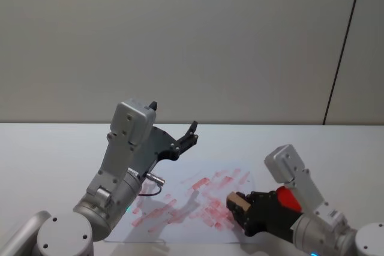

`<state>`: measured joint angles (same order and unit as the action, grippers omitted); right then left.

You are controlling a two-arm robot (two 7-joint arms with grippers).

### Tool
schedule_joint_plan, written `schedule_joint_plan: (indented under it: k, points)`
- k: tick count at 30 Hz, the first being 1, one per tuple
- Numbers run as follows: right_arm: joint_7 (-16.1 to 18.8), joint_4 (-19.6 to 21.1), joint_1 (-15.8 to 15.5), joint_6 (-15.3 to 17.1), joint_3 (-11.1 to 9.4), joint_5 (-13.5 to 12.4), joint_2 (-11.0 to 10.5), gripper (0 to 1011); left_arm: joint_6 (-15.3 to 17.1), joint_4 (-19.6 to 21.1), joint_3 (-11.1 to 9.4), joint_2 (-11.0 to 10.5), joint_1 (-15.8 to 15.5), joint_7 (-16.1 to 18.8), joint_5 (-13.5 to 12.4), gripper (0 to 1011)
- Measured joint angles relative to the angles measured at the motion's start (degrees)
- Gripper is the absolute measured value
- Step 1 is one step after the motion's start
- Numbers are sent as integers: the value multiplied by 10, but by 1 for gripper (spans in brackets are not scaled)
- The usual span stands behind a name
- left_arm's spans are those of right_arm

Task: Use the one hand to pick up the stamp and affix it onto the A4 paper.

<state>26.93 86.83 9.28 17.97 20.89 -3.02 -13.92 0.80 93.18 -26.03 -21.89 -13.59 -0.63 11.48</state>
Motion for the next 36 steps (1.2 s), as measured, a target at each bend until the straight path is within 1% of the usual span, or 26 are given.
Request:
schedule_joint_plan:
  k: [3,10,22,28,36]
  points:
    - [1,-9,1,-1,4,8,2,218,0,0,0,0,0,0,0,1002]
    - [1,-21,3,-1,8,19,4,218,0,0,0,0,0,0,0,1002]
    - [2,-28,5,1,10,22,5,218,0,0,0,0,0,0,0,1002]
    - [0,-27,5,3,9,9,4,218,0,0,0,0,0,0,0,1002]
    - [-13,-12,6,2,-4,-15,-2,218,0,0,0,0,0,0,0,1002]
